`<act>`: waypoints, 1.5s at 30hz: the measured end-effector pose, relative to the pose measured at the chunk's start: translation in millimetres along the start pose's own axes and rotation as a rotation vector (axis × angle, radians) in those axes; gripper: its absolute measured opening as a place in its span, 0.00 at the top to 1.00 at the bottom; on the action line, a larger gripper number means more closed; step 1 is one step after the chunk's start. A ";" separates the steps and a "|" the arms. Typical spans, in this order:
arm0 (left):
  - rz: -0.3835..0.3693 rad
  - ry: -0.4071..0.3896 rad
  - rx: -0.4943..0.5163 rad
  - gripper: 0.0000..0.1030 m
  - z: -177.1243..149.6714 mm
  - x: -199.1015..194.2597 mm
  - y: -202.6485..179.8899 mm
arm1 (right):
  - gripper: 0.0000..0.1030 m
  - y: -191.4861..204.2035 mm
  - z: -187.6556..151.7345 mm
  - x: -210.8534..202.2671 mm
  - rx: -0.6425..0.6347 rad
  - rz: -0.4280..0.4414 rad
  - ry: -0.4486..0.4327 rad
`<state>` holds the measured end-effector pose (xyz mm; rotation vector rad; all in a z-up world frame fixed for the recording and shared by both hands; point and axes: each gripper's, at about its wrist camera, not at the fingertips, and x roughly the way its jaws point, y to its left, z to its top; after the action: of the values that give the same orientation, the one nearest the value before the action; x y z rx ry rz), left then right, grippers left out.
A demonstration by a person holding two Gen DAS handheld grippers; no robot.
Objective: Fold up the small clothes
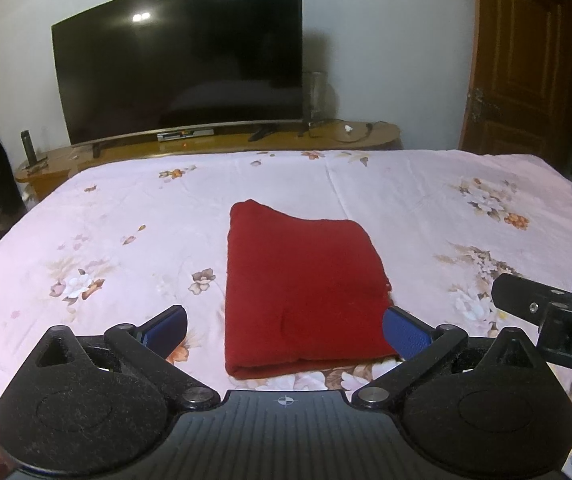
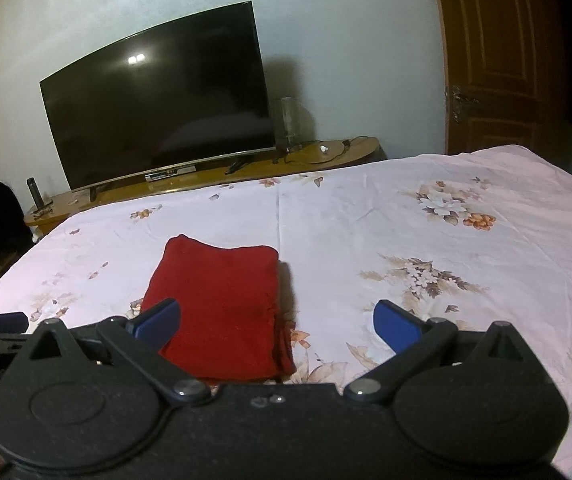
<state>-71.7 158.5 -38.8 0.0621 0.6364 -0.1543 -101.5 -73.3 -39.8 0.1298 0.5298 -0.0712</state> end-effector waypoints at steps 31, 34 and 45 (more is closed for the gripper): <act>-0.004 0.009 0.017 0.00 2.7 4.5 -10.5 | 0.01 -10.4 -2.2 5.2 0.034 0.015 0.022; -0.004 0.012 0.018 0.00 4.0 6.9 -12.6 | 0.01 -11.0 -2.1 5.6 0.035 0.015 0.022; -0.004 0.016 0.020 0.00 6.4 13.1 -14.6 | 0.01 -12.1 -0.9 11.1 0.044 0.015 0.032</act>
<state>-59.9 141.9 -41.6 0.0815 0.6514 -0.1643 -93.6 -85.5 -47.5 0.1780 0.5593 -0.0663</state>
